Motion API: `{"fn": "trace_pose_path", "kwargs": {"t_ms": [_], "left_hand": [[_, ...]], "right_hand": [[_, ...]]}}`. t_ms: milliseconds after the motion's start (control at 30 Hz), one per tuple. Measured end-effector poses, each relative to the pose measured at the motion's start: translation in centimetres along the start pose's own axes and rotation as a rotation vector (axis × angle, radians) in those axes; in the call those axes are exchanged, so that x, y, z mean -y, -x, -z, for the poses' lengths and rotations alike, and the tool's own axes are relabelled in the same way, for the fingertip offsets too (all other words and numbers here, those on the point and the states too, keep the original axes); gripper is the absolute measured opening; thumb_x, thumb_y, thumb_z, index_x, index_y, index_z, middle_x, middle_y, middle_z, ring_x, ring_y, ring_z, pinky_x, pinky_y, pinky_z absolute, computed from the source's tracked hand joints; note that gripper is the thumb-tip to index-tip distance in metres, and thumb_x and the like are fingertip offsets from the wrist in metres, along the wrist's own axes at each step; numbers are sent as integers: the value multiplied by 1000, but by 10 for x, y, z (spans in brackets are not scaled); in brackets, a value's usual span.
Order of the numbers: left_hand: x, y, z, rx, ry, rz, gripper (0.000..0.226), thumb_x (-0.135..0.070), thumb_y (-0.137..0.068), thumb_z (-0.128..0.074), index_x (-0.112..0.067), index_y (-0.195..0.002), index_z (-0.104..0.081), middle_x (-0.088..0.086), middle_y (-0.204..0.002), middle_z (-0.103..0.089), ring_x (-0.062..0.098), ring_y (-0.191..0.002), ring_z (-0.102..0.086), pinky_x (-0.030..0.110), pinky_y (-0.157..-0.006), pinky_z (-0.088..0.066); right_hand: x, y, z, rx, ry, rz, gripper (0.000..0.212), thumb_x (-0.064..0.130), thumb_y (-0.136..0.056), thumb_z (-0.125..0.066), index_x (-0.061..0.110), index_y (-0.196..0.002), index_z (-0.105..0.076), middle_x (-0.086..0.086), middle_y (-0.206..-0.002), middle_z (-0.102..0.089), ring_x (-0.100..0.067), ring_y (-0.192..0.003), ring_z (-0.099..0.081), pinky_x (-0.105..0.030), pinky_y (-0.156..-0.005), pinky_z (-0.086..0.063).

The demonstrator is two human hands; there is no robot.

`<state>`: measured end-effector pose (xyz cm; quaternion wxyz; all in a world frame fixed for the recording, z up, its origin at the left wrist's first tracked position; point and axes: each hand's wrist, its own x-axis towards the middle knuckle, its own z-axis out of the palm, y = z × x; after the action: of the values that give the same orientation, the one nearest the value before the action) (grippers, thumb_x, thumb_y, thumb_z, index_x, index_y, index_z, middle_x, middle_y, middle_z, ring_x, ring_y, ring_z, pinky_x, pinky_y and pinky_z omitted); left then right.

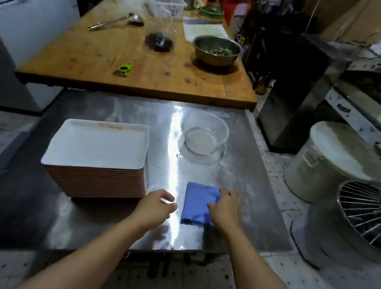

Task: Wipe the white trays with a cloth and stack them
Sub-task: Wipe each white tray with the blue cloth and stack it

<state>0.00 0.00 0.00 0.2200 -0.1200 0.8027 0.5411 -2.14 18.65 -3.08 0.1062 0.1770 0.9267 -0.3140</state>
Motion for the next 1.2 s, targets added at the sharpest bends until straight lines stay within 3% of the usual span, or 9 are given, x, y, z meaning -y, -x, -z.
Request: {"fn": "trace_pose_path", "kwargs": {"t_ms": [267,367,500,567,767,867,1000,1067,1200], "left_hand": [[-13,-28,-9,-15,-15,71,6,-19,-87,-61,-22,-92,-60,2,-88,-64,15,-68,-65,16,-44,-45],[-22,-27,-6,-21,-57,57,10,-20,-87,-60,-21,-97,-60,1,-92,-65,18,-80,-67,18,-55,-46],[-42,-13,3,-27,-108,6,20,-22,-88,-61,-19,-108,-59,1,-94,-65,19,-93,-65,24,-76,-46],[-52,-1,12,-39,-121,-36,23,-23,-88,-61,-20,-111,-57,1,-95,-65,19,-94,-64,25,-77,-46],[-83,19,59,-183,-50,-171,34,-21,-87,-60,-22,-120,-52,-5,-94,-63,12,-83,-60,16,-60,-44],[-96,20,88,-214,72,-157,44,-23,-89,-58,-21,-131,-43,-2,-106,-59,14,-95,-58,23,-73,-44],[-101,21,128,-61,373,-22,36,-26,-94,-52,-20,-128,-39,6,-118,-60,19,-96,-61,31,-69,-41],[-97,22,147,-86,553,-17,28,-13,-93,-52,-19,-119,-45,11,-108,-62,18,-77,-60,28,-61,-44],[-74,17,194,-254,618,-44,53,7,-84,-54,-23,-126,-44,11,-100,-62,15,-65,-57,23,-46,-45]], "right_hand": [[0,-27,-16,-41,329,-121,37,23,-89,-56,13,-123,-46,-11,-127,-53,-29,-118,-48,-36,-97,-34],[5,-25,-15,-35,281,-88,25,10,-86,-50,14,-109,-54,-11,-120,-53,-31,-111,-49,-34,-87,-38],[24,-19,1,-40,-31,6,17,-2,-81,-42,14,-88,-44,-11,-93,-56,-21,-70,-46,-27,-53,-34],[40,-18,15,-51,-155,22,17,-2,-81,-44,13,-88,-45,-7,-83,-54,-19,-65,-46,-24,-48,-34],[108,0,60,-9,-599,141,27,1,-81,-60,19,-98,-51,-3,-86,-59,-17,-73,-59,-19,-50,-41],[144,15,74,102,-756,234,37,4,-81,-67,18,-111,-52,-3,-98,-62,-17,-86,-64,-28,-68,-53],[190,34,72,191,-828,286,31,11,-84,-66,23,-110,-54,-8,-109,-63,-25,-100,-64,-45,-88,-53],[210,43,62,173,-802,309,27,10,-85,-64,27,-105,-56,-7,-107,-64,-22,-97,-64,-42,-86,-54],[238,54,31,1,-585,268,47,5,-84,-64,28,-122,-51,-10,-100,-61,-19,-87,-61,-34,-77,-53]]}}
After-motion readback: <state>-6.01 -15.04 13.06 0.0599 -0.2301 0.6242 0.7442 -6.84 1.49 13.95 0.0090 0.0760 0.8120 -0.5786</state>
